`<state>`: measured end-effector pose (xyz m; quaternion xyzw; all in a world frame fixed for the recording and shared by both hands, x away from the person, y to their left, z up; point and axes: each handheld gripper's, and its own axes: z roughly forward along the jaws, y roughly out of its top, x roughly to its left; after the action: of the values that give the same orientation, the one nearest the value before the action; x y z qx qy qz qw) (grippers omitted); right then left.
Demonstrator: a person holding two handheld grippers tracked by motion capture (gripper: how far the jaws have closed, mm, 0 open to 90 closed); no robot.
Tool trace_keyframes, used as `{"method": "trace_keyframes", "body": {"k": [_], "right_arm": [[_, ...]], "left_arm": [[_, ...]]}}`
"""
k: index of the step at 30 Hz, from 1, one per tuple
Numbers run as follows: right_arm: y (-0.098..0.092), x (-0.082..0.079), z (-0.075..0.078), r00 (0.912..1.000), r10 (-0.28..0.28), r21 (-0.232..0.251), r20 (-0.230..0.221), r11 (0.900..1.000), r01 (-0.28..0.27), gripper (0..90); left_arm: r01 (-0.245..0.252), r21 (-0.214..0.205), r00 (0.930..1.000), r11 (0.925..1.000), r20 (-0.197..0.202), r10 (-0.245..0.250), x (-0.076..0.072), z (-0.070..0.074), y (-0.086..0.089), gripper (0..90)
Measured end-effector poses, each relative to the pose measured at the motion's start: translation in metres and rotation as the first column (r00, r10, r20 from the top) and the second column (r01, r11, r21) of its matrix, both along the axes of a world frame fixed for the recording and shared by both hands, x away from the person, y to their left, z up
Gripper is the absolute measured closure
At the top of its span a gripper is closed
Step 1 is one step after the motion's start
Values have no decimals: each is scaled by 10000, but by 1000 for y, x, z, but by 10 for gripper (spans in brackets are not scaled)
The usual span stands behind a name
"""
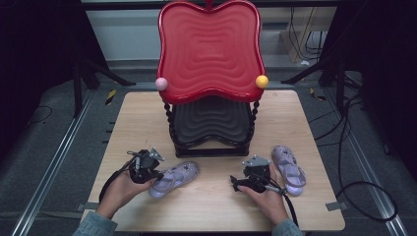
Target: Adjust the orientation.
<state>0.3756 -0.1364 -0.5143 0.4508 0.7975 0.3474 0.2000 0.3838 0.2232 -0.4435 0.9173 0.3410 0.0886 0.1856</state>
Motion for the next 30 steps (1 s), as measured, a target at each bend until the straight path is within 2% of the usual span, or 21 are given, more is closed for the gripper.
{"method": "trace_keyframes", "body": {"k": [3,7,9,11,16,19,20,23,27,30], "right_arm": [[0,0,0,10000,1,1,1,10000,-1,62],[0,0,0,10000,0,1,0,10000,0,62],[0,0,0,10000,-1,0,2,10000,1,62],[0,0,0,10000,0,0,1,10000,0,62],[0,0,0,10000,4,-21,2,10000,-4,62],[0,0,0,10000,0,-29,5,10000,0,61],[0,-1,0,10000,-18,-9,-17,10000,18,62],[0,-1,0,10000,-18,-7,-15,10000,18,61],[0,-1,0,10000,-19,-1,-17,10000,19,62],[0,-1,0,10000,-21,0,-17,10000,21,62]], "left_arm": [[20,109,10000,9999,-87,-19,-2,-4,1,825],[111,606,9999,9981,-56,-108,-6,-8,-1,818],[114,589,9999,9982,-36,-113,-6,-7,-2,810],[99,655,9999,9978,87,-105,-9,-4,-3,729],[-83,559,9950,9984,996,27,-24,19,-7,615],[-35,446,9935,9990,1139,-16,-31,28,-7,615],[58,346,9928,9994,1195,-99,-38,33,-8,615],[355,210,9936,9991,1066,-376,-44,35,-11,611],[657,449,9920,9968,1047,-701,-53,34,-20,588],[911,489,9924,9946,786,-947,-54,28,-27,590]]}}
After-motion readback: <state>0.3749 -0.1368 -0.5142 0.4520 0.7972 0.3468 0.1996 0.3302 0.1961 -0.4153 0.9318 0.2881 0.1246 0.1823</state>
